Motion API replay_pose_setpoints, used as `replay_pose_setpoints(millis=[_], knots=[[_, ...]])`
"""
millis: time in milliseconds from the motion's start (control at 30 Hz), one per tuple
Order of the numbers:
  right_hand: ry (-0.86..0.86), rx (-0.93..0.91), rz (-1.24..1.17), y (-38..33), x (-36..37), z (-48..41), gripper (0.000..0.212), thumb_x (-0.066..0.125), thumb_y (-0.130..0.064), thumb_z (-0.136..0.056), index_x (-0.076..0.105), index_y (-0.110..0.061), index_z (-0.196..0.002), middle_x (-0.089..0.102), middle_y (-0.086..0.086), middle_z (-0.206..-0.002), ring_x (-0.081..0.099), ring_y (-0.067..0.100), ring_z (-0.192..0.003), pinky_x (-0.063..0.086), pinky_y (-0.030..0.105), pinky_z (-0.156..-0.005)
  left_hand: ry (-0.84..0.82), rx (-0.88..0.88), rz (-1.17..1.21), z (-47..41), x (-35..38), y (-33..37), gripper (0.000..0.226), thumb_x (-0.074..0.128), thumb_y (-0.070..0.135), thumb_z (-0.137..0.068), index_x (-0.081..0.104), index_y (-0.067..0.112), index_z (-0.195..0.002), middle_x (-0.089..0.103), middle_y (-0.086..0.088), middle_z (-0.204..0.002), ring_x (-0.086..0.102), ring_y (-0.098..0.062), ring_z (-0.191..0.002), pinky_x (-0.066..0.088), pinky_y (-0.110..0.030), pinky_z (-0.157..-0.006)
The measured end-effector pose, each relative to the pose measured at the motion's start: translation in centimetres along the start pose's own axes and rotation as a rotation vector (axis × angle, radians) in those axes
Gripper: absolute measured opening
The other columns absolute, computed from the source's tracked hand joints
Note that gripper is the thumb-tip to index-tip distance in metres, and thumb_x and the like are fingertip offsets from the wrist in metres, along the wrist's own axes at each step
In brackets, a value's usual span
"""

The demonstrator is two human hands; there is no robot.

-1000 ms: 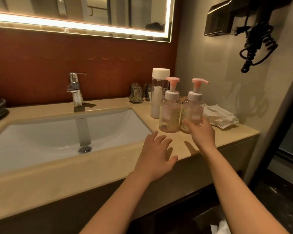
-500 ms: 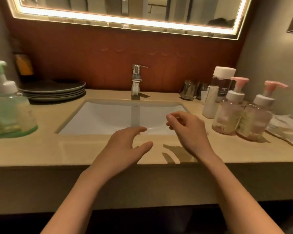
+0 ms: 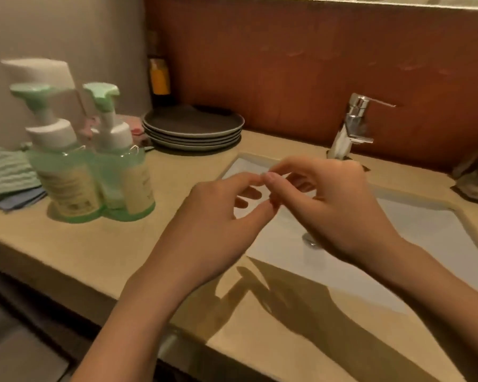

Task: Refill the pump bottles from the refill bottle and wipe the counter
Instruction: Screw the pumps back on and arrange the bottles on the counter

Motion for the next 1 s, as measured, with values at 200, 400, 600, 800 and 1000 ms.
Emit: replay_pose_setpoints(millis=[200,400,600,800,1000], knots=[[-0.154,-0.081,-0.075,-2.0,2.8,-6.6,0.033,0.045,-0.048,-0.086,0.067,-0.027,-0.099,0.067,-0.013,-0.082,0.062,0.001,-0.077,0.051,0.016,-0.071,0.126,-0.153,-0.018,-2.7,-4.3,-2.4,0.047,0.046,0.052,-0.075,0.056,0.045,-0.120,0.062,0.024,-0.104,0.056,0.005,-0.097,0.044,-0.015,-0.072],[-0.362,-0.094,-0.104,-4.7,5.8,-8.6,0.031,0.044,-0.051,-0.086,0.064,-0.033,-0.100,0.064,-0.017,-0.080,0.061,0.000,-0.076,0.054,0.021,-0.071,0.139,-0.333,-0.020,-2.1,-7.9,-4.0,0.038,0.047,0.051,-0.075,0.063,0.038,-0.107,0.065,0.020,-0.099,0.058,0.004,-0.094,0.050,-0.026,-0.080],[-0.591,-0.067,-0.110,-7.7,8.9,-10.0,0.028,0.051,-0.047,-0.086,0.064,-0.033,-0.106,0.067,-0.014,-0.087,0.062,0.003,-0.081,0.055,0.032,-0.077,0.184,-0.515,0.000,0.7,-11.8,-6.0,0.031,0.055,0.038,-0.085,0.062,0.034,-0.115,0.064,0.018,-0.102,0.058,0.000,-0.100,0.048,-0.034,-0.090],[-0.557,0.090,-0.269,-8.2,11.9,-12.5,0.040,0.065,-0.037,-0.083,0.056,-0.030,-0.121,0.061,-0.013,-0.105,0.058,0.004,-0.093,0.051,0.029,-0.084,0.472,-0.584,-0.060,2.3,-17.8,-10.2,0.018,0.063,0.027,-0.086,0.048,0.024,-0.097,0.049,0.012,-0.093,0.051,-0.003,-0.082,0.048,-0.032,-0.077],[-0.360,0.319,-0.488,-7.2,13.3,-13.5,0.045,0.073,-0.026,-0.077,0.057,-0.028,-0.119,0.060,-0.009,-0.117,0.054,0.011,-0.109,0.043,0.028,-0.088,0.613,-0.581,-0.061,1.9,-21.3,-14.0,0.060,0.074,0.025,-0.076,0.040,0.019,-0.125,0.035,0.010,-0.117,0.039,-0.014,-0.117,0.035,-0.031,-0.099]])
Point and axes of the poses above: each hand's wrist, its own z-axis away from the middle knuckle, its own x-axis out of the palm, y = z × x, the point moved 10 cm from there along -z, towards the middle knuckle
